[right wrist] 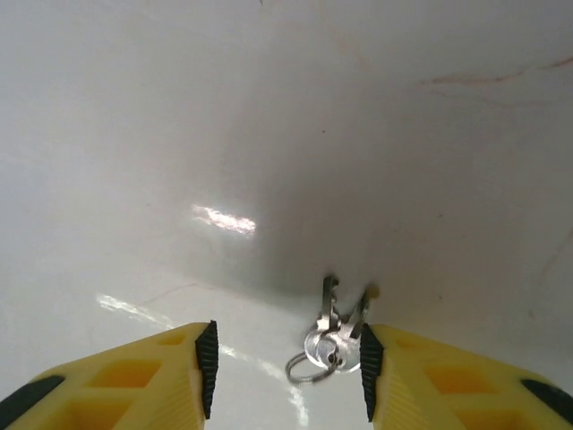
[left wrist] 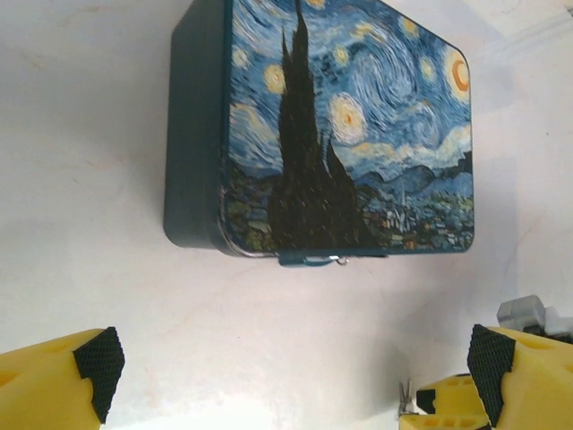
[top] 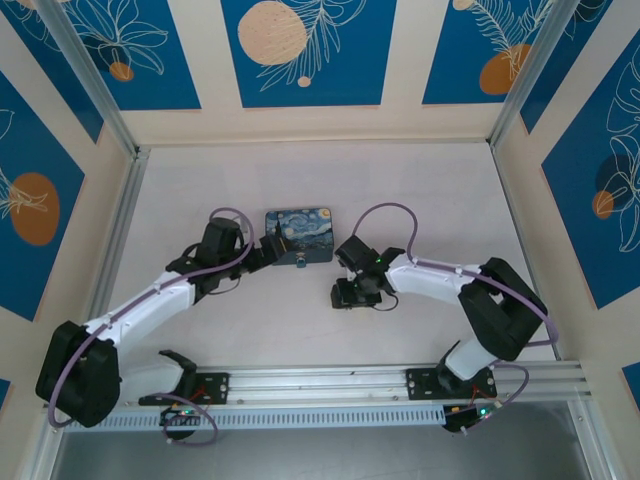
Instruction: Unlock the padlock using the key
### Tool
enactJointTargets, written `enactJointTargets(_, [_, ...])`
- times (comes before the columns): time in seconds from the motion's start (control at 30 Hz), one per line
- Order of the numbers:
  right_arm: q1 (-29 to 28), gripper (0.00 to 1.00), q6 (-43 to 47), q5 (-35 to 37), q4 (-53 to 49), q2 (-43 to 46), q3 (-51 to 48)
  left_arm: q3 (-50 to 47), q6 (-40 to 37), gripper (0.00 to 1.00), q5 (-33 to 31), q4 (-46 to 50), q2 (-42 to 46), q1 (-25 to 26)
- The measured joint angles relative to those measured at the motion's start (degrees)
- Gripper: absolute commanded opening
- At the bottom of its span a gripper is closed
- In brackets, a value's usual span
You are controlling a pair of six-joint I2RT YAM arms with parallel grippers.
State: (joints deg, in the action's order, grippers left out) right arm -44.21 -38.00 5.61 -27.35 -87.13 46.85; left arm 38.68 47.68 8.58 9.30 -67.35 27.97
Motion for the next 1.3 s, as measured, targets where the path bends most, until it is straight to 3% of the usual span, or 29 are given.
enactJointTargets(0.1, [-1.2,0.96,-1.5,3.3,-1.0,4.4,0.0,-0.2,0.3,1.0,0.0,0.2,1.2,1.1])
enactJointTargets(0.13, [-1.9,1.0,-2.1,4.8,-1.6,5.9,0.0,-0.2,0.3,1.0,0.0,0.2,1.6,1.4])
enactJointTargets(0.33, [-2.5,1.0,-2.8,9.3,-5.1,9.7,0.7,-0.2,0.2,1.0,-0.1,0.7,2.1,1.9])
enactJointTargets(0.63, [6.1,1.0,-6.1,-1.7,-0.1,9.7,-4.0,-0.2,0.2,1.0,0.0,1.1,1.6,2.0])
enactJointTargets(0.7, [5.9,0.91,-7.2,-2.9,0.2,9.7,-5.3,-0.1,0.0,1.0,0.0,1.2,1.2,2.0])
enactJointTargets(0.8, [5.0,0.68,-8.8,-2.7,-0.4,9.8,-5.1,0.2,-0.1,1.0,0.0,1.3,0.2,2.0])
enactJointTargets(0.87, [4.1,0.58,-10.1,-2.1,-1.2,9.6,-4.3,0.4,-0.2,1.0,0.0,1.2,-0.5,2.0])
enactJointTargets(1.3, [0.8,0.42,-14.8,0.2,-0.8,1.3,-2.5,2.0,-0.2,1.0,0.0,1.0,-2.9,2.3])
